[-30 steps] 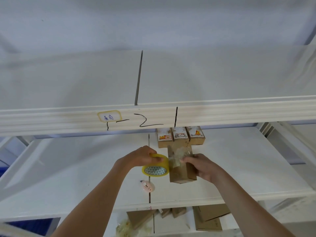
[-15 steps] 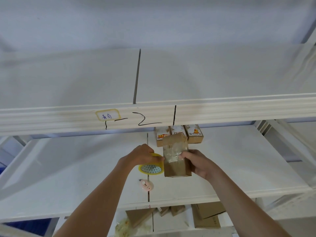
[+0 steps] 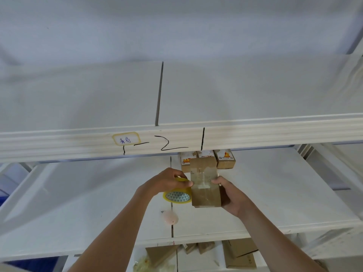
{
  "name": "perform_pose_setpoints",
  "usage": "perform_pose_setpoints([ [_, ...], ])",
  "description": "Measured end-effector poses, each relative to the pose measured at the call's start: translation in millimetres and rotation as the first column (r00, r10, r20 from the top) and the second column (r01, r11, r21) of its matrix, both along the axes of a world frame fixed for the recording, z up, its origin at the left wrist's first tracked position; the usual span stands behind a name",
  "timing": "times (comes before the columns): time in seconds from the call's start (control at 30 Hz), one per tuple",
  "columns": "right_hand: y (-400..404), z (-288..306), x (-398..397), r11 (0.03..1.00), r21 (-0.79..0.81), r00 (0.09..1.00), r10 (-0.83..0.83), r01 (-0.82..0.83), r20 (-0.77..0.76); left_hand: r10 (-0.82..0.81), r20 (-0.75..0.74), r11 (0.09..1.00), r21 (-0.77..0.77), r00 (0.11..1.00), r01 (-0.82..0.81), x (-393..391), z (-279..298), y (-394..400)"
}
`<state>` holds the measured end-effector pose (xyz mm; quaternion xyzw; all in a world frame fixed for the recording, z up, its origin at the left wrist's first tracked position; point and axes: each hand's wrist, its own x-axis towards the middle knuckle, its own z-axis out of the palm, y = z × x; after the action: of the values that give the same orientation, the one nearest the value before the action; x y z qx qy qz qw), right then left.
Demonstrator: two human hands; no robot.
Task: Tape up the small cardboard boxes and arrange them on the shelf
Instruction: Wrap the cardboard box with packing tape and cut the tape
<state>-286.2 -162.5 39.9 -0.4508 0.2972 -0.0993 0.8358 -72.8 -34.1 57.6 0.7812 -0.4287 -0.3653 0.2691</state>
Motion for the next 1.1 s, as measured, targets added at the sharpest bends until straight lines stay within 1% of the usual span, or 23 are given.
perform_pose_setpoints([
  [0.07, -1, 0, 0, 1.000, 0.024, 1.000, 0.008, -0.009, 0.012, 0.004, 0.010, 1.000, -0.007, 1.000, -0.004, 0, 3, -1],
  [0.13, -3, -1, -1, 0.999, 0.031, 0.999, 0.028, -0.028, 0.029, -0.003, -0.011, 1.000, 0.004, 1.000, 0.003, 3, 6, 1],
  [0.2, -6, -2, -1, 1.000, 0.022, 1.000, 0.019, -0.020, 0.013, -0.020, -0.030, 0.999, 0.038, 0.999, 0.021, 7, 7, 3],
  [0.23, -7, -3, 0, 1.000, 0.007, 1.000, 0.011, -0.010, -0.009, -0.030, -0.014, 0.998, 0.056, 0.999, 0.030, 9, 6, 5],
  [0.33, -6, -3, 7, 0.997, -0.070, 0.997, 0.017, -0.022, -0.081, -0.044, 0.140, 0.994, 0.110, 0.989, 0.029, 8, -3, 4],
  [0.4, -6, -5, 14, 0.996, -0.092, 0.991, -0.025, 0.013, -0.134, -0.033, 0.245, 0.993, 0.119, 0.969, 0.003, 7, -10, 2],
  [0.47, -3, -5, 20, 0.990, -0.130, 0.977, -0.078, 0.053, -0.201, 0.001, 0.289, 0.994, 0.107, 0.957, -0.034, 8, -15, 0],
  [0.5, -1, -5, 23, 0.984, -0.171, 0.967, -0.083, 0.042, -0.241, 0.009, 0.304, 0.993, 0.106, 0.953, -0.043, 8, -16, -1],
  [0.6, 9, -4, 32, 0.958, -0.282, 0.931, -0.051, -0.057, -0.362, -0.041, 0.371, 0.990, 0.143, 0.928, -0.013, 7, -19, -4],
  [0.63, 12, -3, 35, 0.935, -0.337, 0.911, -0.040, -0.111, -0.410, -0.053, 0.387, 0.988, 0.155, 0.920, -0.008, 6, -19, -5],
  [0.7, 19, -3, 43, 0.858, -0.463, 0.856, -0.052, -0.225, -0.514, -0.067, 0.421, 0.985, 0.172, 0.904, -0.007, 5, -21, -8],
  [0.73, 21, -5, 46, 0.827, -0.500, 0.839, -0.066, -0.257, -0.540, -0.077, 0.446, 0.983, 0.181, 0.892, -0.006, 4, -22, -10],
  [0.77, 23, -7, 49, 0.812, -0.519, 0.837, -0.072, -0.266, -0.543, -0.091, 0.474, 0.981, 0.194, 0.876, -0.003, 3, -22, -11],
  [0.87, 23, -13, 51, 0.810, -0.525, 0.852, -0.064, -0.260, -0.520, -0.132, 0.533, 0.974, 0.225, 0.836, 0.010, 1, -23, -14],
  [0.97, 20, -17, 52, 0.789, -0.547, 0.845, -0.066, -0.282, -0.530, -0.164, 0.520, 0.966, 0.258, 0.838, 0.028, 0, -20, -14],
  [1.03, 19, -20, 54, 0.793, -0.551, 0.847, -0.086, -0.261, -0.525, -0.210, 0.527, 0.956, 0.287, 0.824, 0.060, -2, -17, -14],
  [1.1, 18, -22, 54, 0.792, -0.552, 0.836, -0.102, -0.259, -0.539, -0.219, 0.519, 0.953, 0.294, 0.826, 0.068, -5, -14, -14],
])
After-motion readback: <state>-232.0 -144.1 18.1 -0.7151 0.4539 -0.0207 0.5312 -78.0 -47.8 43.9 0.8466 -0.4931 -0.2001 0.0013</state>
